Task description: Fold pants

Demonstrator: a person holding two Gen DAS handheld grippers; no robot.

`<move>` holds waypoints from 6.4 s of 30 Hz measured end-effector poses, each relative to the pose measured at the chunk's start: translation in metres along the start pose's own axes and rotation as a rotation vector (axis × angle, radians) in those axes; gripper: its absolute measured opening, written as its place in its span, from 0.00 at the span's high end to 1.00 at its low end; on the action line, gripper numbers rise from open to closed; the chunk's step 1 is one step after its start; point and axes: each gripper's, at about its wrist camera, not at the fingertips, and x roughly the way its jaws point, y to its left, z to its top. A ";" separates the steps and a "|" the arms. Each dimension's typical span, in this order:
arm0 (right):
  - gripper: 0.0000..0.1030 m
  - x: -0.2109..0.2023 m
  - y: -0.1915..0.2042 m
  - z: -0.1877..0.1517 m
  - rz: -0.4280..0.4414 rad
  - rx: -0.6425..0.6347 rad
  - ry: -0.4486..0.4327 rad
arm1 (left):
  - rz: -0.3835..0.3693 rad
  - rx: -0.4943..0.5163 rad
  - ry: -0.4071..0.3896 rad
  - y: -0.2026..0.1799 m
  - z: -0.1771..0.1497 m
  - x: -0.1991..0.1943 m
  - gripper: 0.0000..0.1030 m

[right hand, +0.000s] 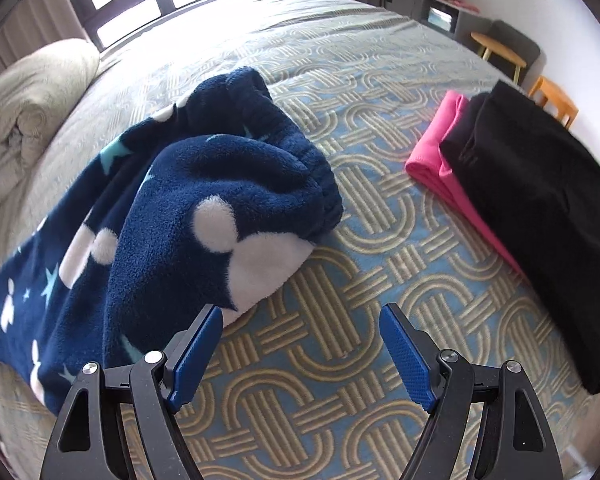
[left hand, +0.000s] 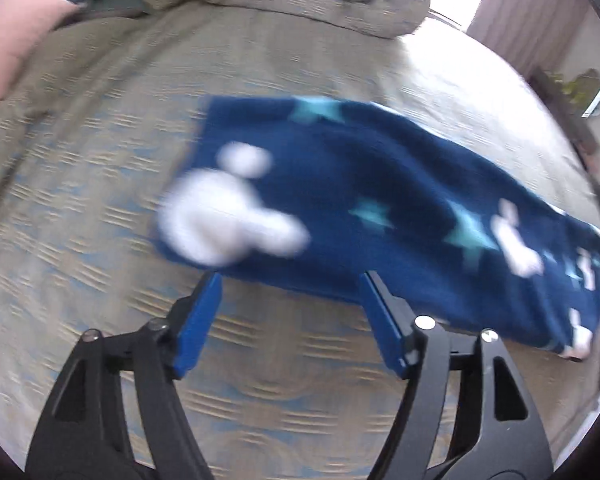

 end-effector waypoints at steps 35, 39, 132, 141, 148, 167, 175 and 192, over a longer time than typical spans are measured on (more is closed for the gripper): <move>0.20 0.000 -0.017 0.084 0.191 -0.058 -0.162 | -0.550 0.867 0.202 -0.412 -0.132 0.035 0.29; 0.20 0.014 0.012 0.113 0.229 -0.133 -0.147 | -0.573 0.839 0.201 -0.425 -0.134 0.035 0.50; 0.41 -0.076 0.085 -0.006 0.165 -0.168 -0.076 | -0.346 0.404 -0.010 -0.202 -0.140 -0.084 0.49; 0.41 -0.059 0.367 -0.047 0.404 -0.792 -0.067 | -0.159 -0.065 -0.171 -0.005 -0.102 -0.086 0.49; 0.41 -0.023 0.582 -0.058 0.617 -1.093 0.045 | -0.277 -0.205 -0.161 0.021 -0.076 -0.034 0.49; 0.41 0.109 0.746 -0.101 0.533 -1.333 0.263 | -0.363 -0.239 -0.131 0.036 -0.046 0.021 0.90; 0.95 0.077 0.728 -0.088 0.622 -1.293 0.192 | -0.323 -0.158 -0.244 0.017 -0.032 -0.013 0.92; 0.62 0.122 0.760 -0.084 0.479 -1.250 0.181 | -0.109 -0.151 -0.175 0.037 -0.032 0.019 0.49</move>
